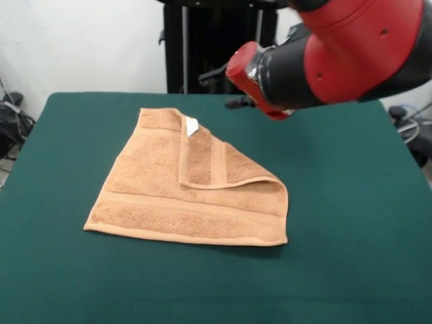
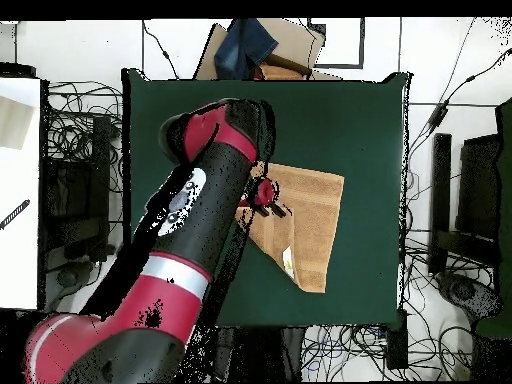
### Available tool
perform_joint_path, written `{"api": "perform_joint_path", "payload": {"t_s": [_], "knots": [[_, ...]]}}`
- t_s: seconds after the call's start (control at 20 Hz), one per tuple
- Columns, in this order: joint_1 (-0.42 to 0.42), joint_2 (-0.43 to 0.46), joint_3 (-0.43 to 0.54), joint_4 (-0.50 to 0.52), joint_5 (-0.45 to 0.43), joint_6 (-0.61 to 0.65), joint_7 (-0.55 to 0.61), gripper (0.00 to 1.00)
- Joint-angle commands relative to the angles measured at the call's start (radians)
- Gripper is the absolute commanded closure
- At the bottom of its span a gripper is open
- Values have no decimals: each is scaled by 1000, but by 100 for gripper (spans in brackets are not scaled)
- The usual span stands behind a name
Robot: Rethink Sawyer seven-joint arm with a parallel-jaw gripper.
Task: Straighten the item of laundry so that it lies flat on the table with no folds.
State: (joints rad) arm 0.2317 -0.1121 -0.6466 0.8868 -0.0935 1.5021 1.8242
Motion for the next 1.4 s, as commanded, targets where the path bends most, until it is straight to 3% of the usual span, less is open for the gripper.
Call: {"api": "perform_joint_path", "payload": {"t_s": [0.05, 0.3, 0.65, 0.9, 1.25, 1.4], "knots": [[50, -89, 66, 167, 32, -140, 287, 0], [79, -182, 45, 298, 18, -172, 245, 0], [78, -323, 29, 574, 0, -374, 237, 0], [89, -337, 22, 630, -12, -388, 228, 0], [131, -306, 12, 615, 0, -368, 266, 0], [162, -313, 4, 664, 20, -383, 303, 0]]}}
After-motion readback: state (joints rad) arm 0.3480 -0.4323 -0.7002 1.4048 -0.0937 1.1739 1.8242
